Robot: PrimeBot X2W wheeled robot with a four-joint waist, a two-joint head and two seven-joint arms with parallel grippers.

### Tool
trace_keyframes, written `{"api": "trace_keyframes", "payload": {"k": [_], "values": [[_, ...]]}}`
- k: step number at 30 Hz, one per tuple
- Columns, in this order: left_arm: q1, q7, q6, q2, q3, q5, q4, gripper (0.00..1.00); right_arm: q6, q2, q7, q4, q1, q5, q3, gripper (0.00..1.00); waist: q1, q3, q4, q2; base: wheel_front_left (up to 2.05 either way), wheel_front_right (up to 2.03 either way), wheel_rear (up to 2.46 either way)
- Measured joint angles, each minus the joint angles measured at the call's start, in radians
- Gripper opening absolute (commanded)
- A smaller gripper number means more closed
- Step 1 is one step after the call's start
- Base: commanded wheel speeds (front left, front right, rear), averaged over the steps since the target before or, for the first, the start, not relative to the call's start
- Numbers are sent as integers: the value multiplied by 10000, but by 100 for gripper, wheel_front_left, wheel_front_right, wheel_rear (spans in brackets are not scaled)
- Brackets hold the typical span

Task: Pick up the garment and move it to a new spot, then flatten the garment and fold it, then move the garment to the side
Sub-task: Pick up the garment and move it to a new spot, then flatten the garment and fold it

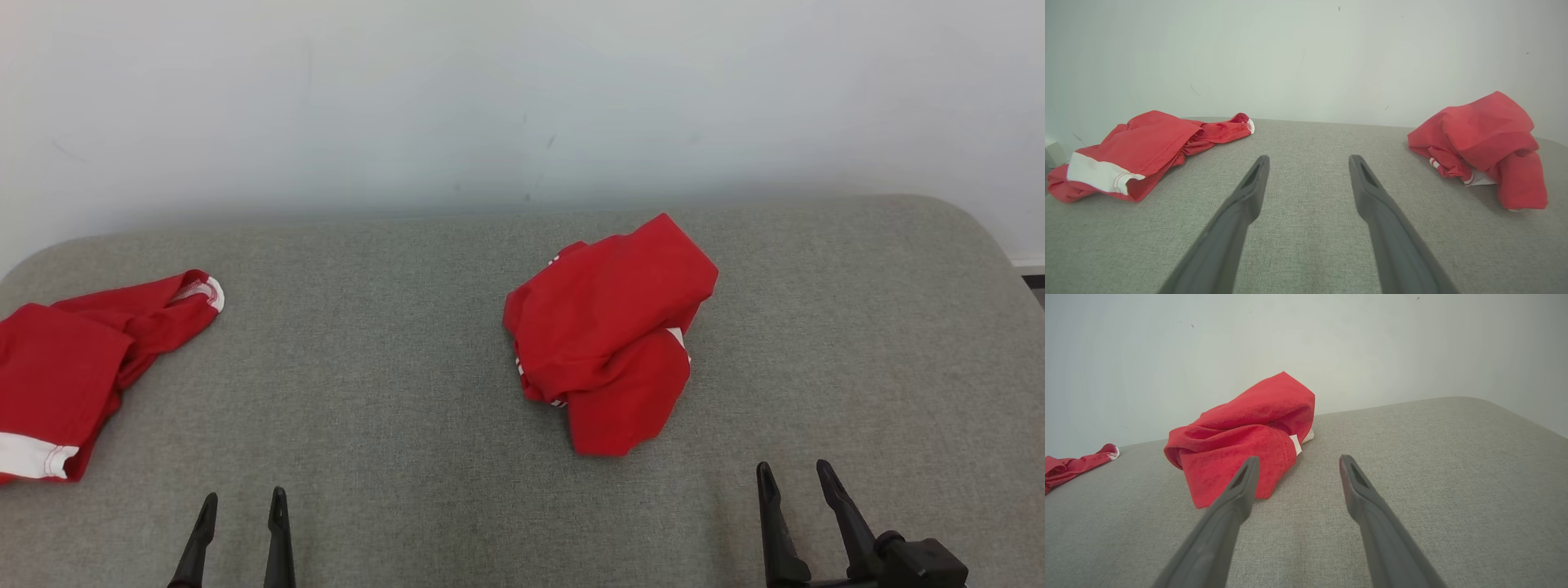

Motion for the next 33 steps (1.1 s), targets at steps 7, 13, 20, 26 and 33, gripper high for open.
{"api": "trace_keyframes", "payload": {"k": [7,13,20,26,33], "values": [[-9,0,0,-2,17,0,23,100,0,0,0,4,-5,4,27,100,0,-6,14,-1,0,0,0],[-10,-2,0,-2,35,-2,50,100,0,0,0,8,-10,8,54,100,0,-29,-7,0,0,0,0],[-27,0,-2,-2,35,-2,19,100,0,0,0,13,-19,10,67,100,0,-31,-41,0,0,0,0],[-98,0,-2,-2,21,-8,-10,100,0,0,0,19,-43,10,73,100,0,-1,-74,0,0,0,0],[-260,-2,-2,2,-255,-107,-29,100,0,0,0,-4,-54,12,56,100,0,64,-125,0,0,0,0]]}}
